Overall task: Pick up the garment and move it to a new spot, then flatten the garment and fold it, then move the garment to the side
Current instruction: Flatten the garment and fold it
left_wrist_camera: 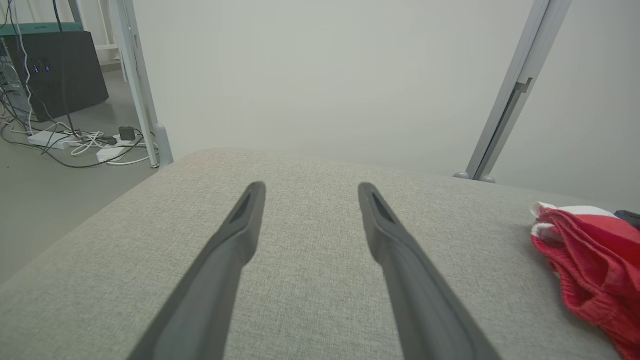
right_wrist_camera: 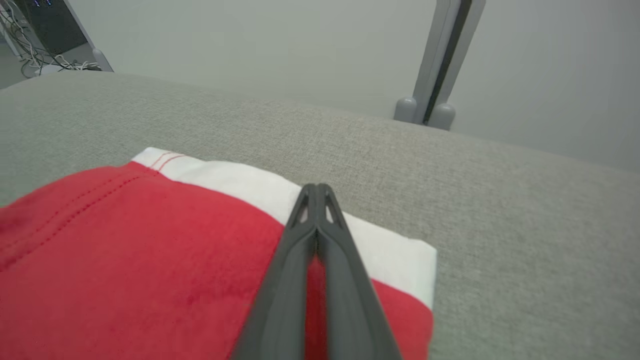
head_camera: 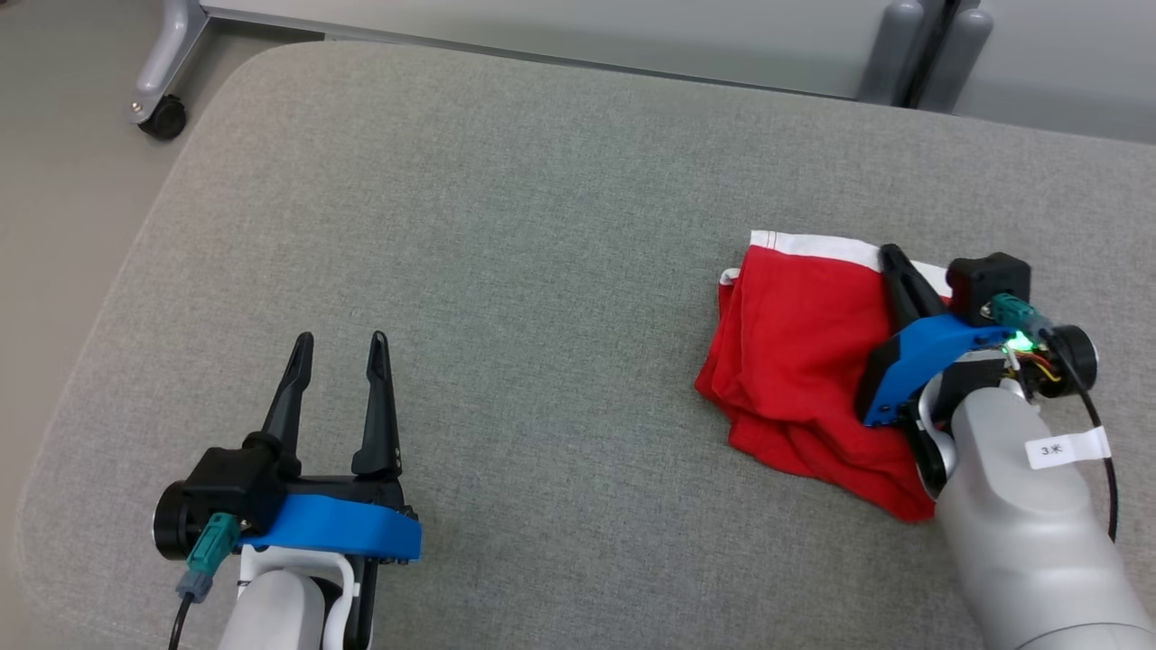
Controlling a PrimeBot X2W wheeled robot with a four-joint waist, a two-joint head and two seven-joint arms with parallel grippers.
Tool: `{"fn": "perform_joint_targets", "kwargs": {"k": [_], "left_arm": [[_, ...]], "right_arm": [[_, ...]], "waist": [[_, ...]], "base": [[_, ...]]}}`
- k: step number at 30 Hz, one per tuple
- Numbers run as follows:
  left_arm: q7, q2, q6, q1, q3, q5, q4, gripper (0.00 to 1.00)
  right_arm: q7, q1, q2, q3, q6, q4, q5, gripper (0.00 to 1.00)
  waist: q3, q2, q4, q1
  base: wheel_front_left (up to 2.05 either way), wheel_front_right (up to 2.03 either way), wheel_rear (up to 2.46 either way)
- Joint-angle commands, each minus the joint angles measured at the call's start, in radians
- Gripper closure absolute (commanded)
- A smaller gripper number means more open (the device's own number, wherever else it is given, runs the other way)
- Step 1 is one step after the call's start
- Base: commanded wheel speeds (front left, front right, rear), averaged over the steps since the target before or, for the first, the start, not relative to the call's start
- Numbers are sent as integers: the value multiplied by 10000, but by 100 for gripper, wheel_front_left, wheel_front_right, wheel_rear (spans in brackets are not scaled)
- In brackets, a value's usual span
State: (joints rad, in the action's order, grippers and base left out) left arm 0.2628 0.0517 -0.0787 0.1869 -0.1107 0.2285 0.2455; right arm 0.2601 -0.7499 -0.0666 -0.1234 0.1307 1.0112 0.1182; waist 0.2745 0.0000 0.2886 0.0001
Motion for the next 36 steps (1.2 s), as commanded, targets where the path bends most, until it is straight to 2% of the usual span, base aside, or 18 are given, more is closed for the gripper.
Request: {"fn": "perform_joint_targets", "kwargs": {"k": [1, 5, 11, 23, 30, 36], "left_arm": [[24, -16, 44, 21, -16, 27, -19, 0], [24, -14, 70, -54, -92, 48, -23, 0], [24, -16, 90, -121, -152, 48, -11, 0], [24, -16, 142, -349, -85, -24, -36, 0], [24, -14, 183, -514, 131, -113, -34, 0], [24, 26, 135, -713, 492, -284, -62, 0]], "right_arm": [[48, -106, 45, 109, 2, -86, 34, 100], [52, 315, 153, 942, 2, -588, -185, 100], [57, 889, 151, 3148, 2, -1198, -1664, 100], [59, 1818, 144, 6407, 2, -2057, -3515, 100], [59, 1881, 146, 6778, 2, -2797, -4063, 100], [55, 2243, 143, 5877, 2, -3802, -3853, 100]], "waist": [[-25, 0, -25, -1], [-102, 0, -49, -1], [-254, 0, -2, -1], [-551, 0, -21, -1], [-851, 0, -443, -1], [-1341, 0, -1115, -1]], "base": [[0, 0, 0], [0, 0, 0], [0, 0, 0], [0, 0, 0], [0, 0, 0], [0, 0, 0]]}}
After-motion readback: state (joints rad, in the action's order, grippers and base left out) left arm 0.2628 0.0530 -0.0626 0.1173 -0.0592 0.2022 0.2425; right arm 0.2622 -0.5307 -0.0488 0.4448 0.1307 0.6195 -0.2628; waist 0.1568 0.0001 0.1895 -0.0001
